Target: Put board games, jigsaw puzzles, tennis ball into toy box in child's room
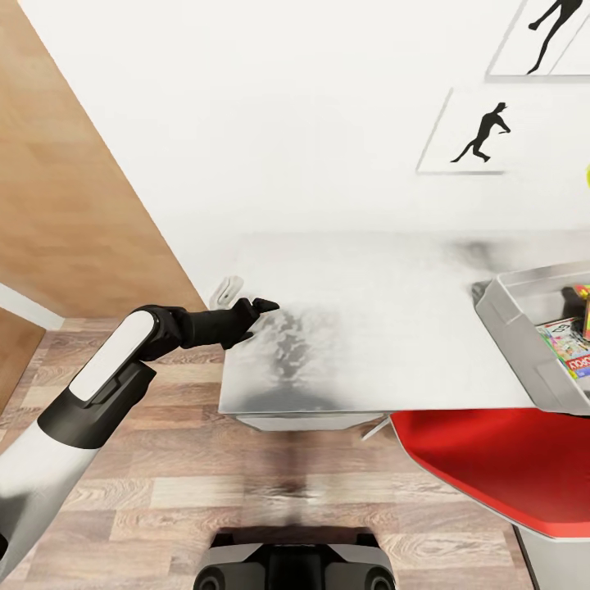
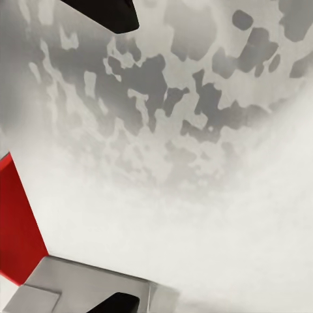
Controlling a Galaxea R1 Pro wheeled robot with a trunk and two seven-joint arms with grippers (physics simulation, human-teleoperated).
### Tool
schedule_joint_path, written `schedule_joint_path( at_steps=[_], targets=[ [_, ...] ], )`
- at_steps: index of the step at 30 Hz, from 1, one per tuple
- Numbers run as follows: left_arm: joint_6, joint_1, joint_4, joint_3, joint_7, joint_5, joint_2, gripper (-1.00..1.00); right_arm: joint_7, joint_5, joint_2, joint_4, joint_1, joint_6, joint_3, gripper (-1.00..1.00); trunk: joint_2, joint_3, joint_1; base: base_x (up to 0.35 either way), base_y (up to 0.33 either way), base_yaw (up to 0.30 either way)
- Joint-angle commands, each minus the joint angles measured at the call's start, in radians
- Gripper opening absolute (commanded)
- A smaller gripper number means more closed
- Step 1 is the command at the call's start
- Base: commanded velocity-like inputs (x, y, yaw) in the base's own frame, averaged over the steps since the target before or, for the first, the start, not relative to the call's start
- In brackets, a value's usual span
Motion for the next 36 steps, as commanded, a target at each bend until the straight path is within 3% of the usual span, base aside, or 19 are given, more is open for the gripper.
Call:
schedule_joint_path(
  at_steps=[1,7,25,36],
  targets=[
    [0.000,-0.001,-0.001,-0.001,0.006,0.006,0.001,1.00,0.005,-0.010,-0.007,0.000,-0.002,0.006,-0.001,-1.00,-0.002,-0.001,0.001,0.000,0.000,-0.002],
    [0.000,-0.001,-0.001,-0.001,0.006,0.006,0.001,1.00,0.005,-0.041,-0.027,0.000,-0.003,0.006,-0.004,-1.00,-0.002,0.000,0.001,0.000,0.000,-0.033],
    [0.000,-0.001,-0.001,-0.002,-0.001,0.006,0.000,1.00,0.002,-0.052,-0.035,0.003,-0.004,0.009,-0.003,-1.00,-0.002,0.015,0.001,0.000,0.000,-0.186],
    [0.001,-0.001,-0.002,0.000,-0.118,0.005,-0.011,1.00,-0.010,-0.049,-0.035,0.019,-0.004,0.010,-0.002,-1.00,-0.002,0.026,0.001,0.000,0.000,-0.226]
  ],
)
